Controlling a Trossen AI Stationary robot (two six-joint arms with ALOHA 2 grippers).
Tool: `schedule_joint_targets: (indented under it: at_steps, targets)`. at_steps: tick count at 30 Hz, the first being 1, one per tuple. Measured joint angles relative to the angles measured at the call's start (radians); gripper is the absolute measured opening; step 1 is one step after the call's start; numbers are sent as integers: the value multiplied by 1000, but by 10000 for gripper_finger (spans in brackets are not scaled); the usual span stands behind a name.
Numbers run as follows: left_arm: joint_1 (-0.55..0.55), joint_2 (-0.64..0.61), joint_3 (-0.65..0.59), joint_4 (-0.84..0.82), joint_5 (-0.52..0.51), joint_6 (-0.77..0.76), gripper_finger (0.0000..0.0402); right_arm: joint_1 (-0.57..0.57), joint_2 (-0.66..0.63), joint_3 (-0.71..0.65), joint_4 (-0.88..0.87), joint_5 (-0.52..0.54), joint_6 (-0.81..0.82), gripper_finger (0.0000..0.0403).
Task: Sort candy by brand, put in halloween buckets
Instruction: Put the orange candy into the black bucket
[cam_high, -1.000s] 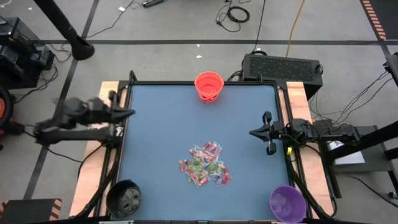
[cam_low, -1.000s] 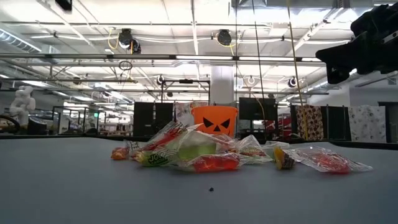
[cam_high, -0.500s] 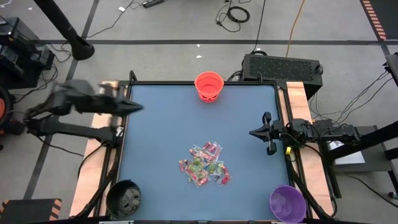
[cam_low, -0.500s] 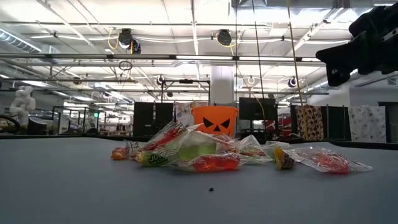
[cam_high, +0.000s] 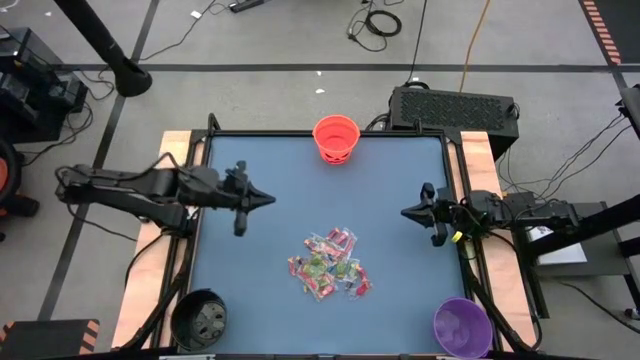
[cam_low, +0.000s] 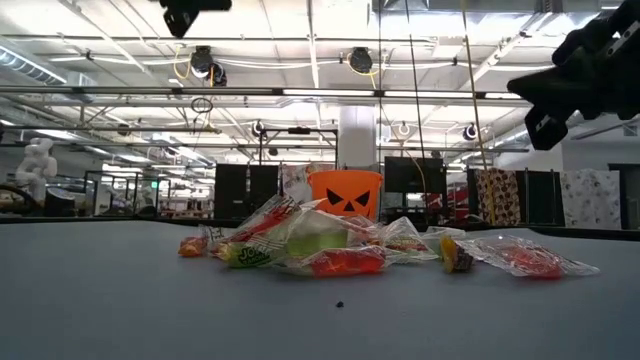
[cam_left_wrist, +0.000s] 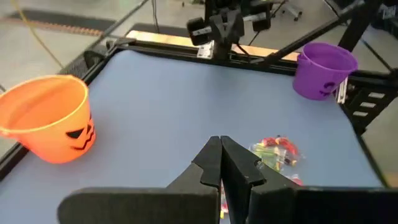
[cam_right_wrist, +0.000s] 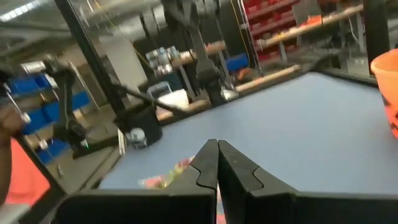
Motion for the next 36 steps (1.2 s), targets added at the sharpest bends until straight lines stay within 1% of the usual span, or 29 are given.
schedule_joint_targets:
  at_steps: [3, 5, 7, 9, 11, 16, 19, 21, 23, 27, 30, 33, 36]
  targets:
    - [-24, 3, -52, 92, -36, 7, 6, 0, 0, 31, 115, 4, 9, 0]
    - [-25, 3, -66, 113, -48, 7, 6, 0, 0, 106, 167, 11, -12, 0]
    - [-25, 3, -67, 113, -50, 5, 6, 0, 15, 237, 125, 14, -103, 0]
    - [-25, 3, -67, 125, -50, 9, 6, 0, 77, 402, -16, 28, -187, 0]
    - [-25, 3, -67, 141, -50, 32, 6, 0, 191, 565, -147, 70, -228, 0]
    - [-25, 3, -67, 167, -50, 133, 6, 0, 542, 962, -380, 76, -283, 0]
    - [-23, 3, -67, 170, -50, 156, 6, 0, 737, 1139, -561, 74, -289, 0]
    - [-23, 3, -67, 169, -50, 159, 6, 10, 848, 1202, -675, 74, -273, 0]
    - [-23, 3, -67, 169, -50, 171, 6, 35, 934, 1205, -741, 76, -255, 0]
    - [-23, 3, -67, 159, -50, 173, 6, 85, 1056, 1101, -716, 105, -185, 0]
    - [-23, 3, -67, 146, -44, 132, 6, 119, 1103, 985, -577, 109, -115, 0]
    - [-23, 3, -67, 131, -41, 129, 6, 142, 1151, 860, -383, 127, -48, 0]
    - [-23, 13, -67, 132, -39, 107, 6, 149, 1196, 764, -195, 130, 5, 0]
